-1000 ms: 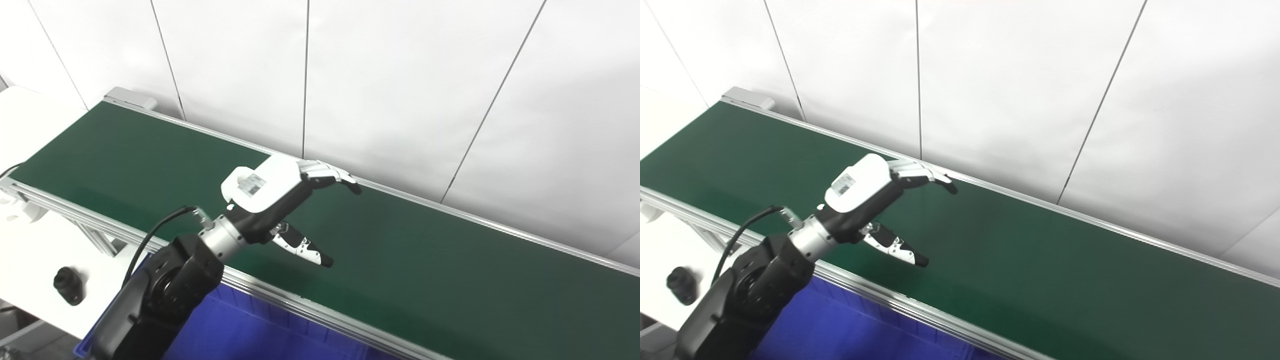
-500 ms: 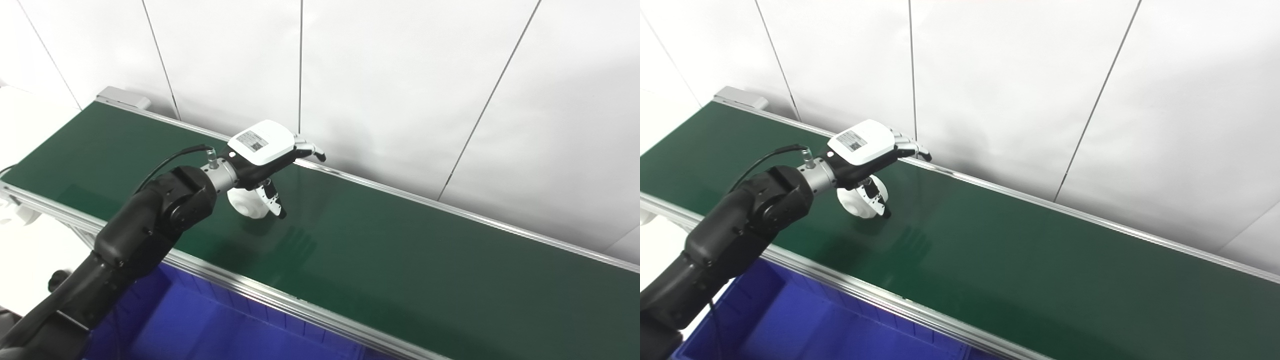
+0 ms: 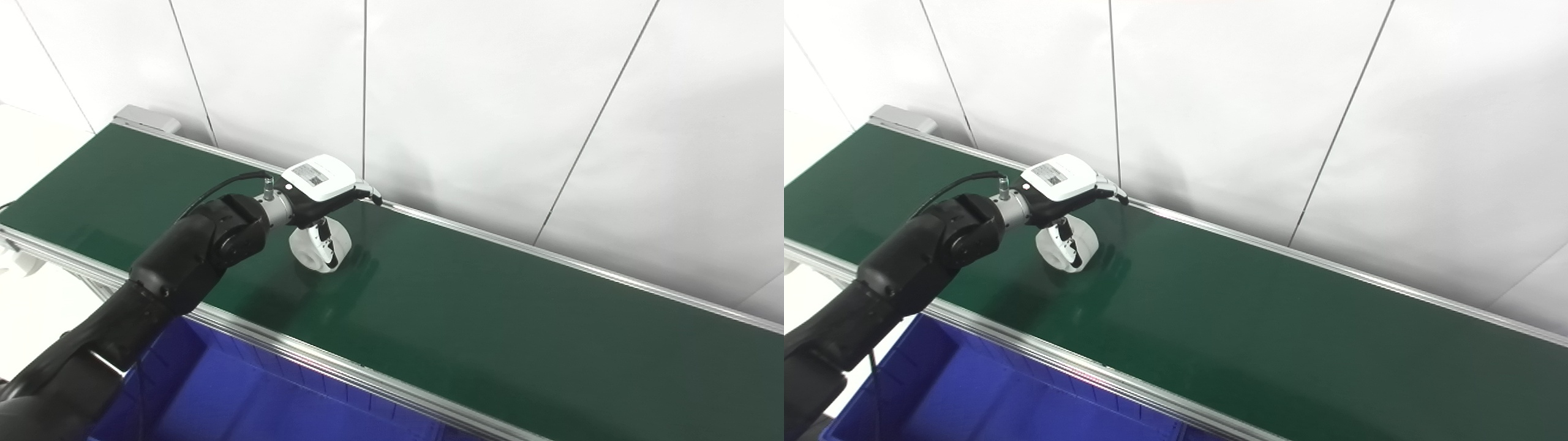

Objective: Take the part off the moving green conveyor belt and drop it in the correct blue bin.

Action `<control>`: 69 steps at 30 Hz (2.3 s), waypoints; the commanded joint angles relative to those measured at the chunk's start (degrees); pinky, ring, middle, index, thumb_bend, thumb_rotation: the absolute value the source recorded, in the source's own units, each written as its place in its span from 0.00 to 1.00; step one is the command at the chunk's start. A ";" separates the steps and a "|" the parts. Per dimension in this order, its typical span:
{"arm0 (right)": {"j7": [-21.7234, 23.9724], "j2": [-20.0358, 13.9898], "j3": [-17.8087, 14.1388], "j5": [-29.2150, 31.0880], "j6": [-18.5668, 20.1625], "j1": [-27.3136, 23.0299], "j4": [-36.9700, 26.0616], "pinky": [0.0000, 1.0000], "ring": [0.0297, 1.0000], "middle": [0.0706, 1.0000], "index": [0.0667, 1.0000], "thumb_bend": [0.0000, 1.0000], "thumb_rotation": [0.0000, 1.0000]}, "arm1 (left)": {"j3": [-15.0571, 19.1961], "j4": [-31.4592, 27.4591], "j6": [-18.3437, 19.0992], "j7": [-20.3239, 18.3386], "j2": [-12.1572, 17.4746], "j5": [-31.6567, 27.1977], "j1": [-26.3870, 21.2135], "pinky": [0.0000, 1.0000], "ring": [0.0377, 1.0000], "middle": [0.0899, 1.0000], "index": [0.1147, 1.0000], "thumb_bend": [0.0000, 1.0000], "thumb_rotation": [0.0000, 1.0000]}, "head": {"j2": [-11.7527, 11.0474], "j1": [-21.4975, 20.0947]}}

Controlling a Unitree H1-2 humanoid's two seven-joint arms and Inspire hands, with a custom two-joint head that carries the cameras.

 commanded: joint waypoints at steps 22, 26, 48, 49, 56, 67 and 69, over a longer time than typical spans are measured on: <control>0.60 0.69 0.74 -1.29 -3.23 2.31 -3.42 1.00 1.00 1.00 1.00 0.81 0.98 | -3.67 2.79 0.09 2.23 -0.74 -0.51 -3.80 0.31 0.34 0.38 0.44 0.53 0.00 | 1.42 -0.93; 0.44 0.80 0.73 -1.94 -3.23 2.55 -3.77 1.00 1.00 1.00 1.00 0.81 0.99 | -3.68 2.42 -0.41 2.59 -0.58 -0.88 -3.94 0.33 0.37 0.43 0.46 0.50 0.00 | 1.74 -0.93; 1.99 -0.82 0.36 -0.51 1.04 4.23 -10.73 1.00 1.00 1.00 1.00 0.83 0.99 | 1.95 -34.11 9.41 -16.16 1.70 -12.55 1.17 0.30 0.37 0.43 0.45 0.50 0.00 | 10.03 6.23; 2.07 -0.95 0.30 -0.27 1.58 4.39 -11.39 1.00 1.00 1.00 1.00 0.83 0.99 | 2.71 -37.39 10.98 -17.92 1.96 -14.00 1.92 0.30 0.37 0.43 0.45 0.50 0.00 | 11.03 7.32; 2.74 -1.72 0.14 1.26 3.62 5.26 -13.44 1.00 1.00 1.00 1.00 0.85 1.00 | 6.29 -53.17 19.81 -26.55 3.21 -14.91 10.76 0.31 0.37 0.42 0.46 0.50 0.00 | 11.68 9.20; 3.34 -1.83 0.73 1.25 3.41 6.00 -13.42 1.00 1.00 1.00 1.00 0.83 1.00 | 8.74 -51.52 14.26 -24.38 4.06 -9.50 32.37 0.32 0.34 0.43 0.47 0.50 0.00 | 12.07 9.21; 3.58 -2.18 0.90 1.71 3.35 6.22 -13.55 1.00 1.00 1.00 1.00 0.83 1.00 | 8.59 -49.04 12.46 -23.05 3.92 -8.22 34.66 0.29 0.32 0.41 0.48 0.49 0.00 | 12.21 9.42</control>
